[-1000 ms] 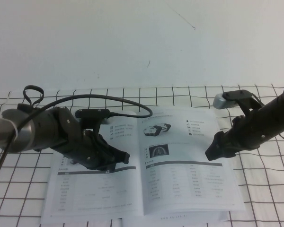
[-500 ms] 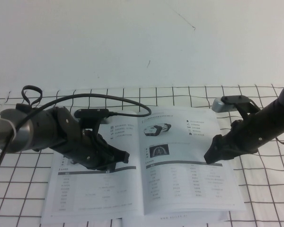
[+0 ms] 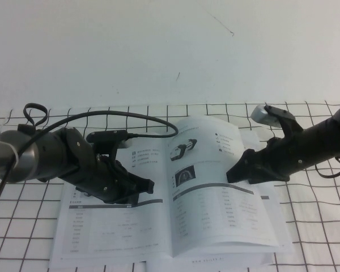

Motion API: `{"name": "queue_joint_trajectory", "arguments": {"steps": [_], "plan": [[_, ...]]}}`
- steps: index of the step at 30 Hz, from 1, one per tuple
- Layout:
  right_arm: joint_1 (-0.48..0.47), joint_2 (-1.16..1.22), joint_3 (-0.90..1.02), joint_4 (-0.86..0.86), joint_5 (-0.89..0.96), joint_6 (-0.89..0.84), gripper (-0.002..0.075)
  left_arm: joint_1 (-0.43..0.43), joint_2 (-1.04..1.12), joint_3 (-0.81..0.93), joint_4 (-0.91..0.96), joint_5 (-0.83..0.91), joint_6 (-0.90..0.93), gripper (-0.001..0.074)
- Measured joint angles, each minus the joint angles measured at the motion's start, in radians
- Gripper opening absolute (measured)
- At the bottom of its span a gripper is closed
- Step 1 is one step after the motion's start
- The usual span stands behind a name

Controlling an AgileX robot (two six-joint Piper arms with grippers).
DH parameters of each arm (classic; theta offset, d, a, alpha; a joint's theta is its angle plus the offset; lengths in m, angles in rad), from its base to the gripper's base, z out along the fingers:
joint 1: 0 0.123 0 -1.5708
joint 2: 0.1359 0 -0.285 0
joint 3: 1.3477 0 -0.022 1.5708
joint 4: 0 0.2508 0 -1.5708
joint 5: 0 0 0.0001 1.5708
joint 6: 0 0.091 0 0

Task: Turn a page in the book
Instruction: Open the closed book

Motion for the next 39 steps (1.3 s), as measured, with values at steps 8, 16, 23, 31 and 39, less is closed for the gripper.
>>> {"name": "queue_joint_trajectory", "arguments": {"steps": [8,16,23,31,39], "plan": [[0.002,0.002,0.000,0.168,0.067,-0.114,0.0546,0.000,0.002,0.000,-0.011,0.000,0.000,-0.0002],[-0.002,-0.052,-0.071,0.008,0.181,-0.079,0.0545,0.000,0.002,0.000,-0.014,-0.002,0.000,-0.0002],[-0.002,-0.095,-0.193,-0.413,0.230,0.220,0.0515,0.000,0.002,0.000,-0.026,-0.004,0.000,-0.0002],[-0.004,-0.006,-0.199,-0.486,0.246,0.281,0.0502,0.000,0.002,0.000,-0.045,-0.004,0.000,-0.0002],[-0.004,0.050,-0.200,-0.500,0.257,0.287,0.0493,0.000,0.002,0.000,-0.049,-0.004,0.000,-0.0002]]}}
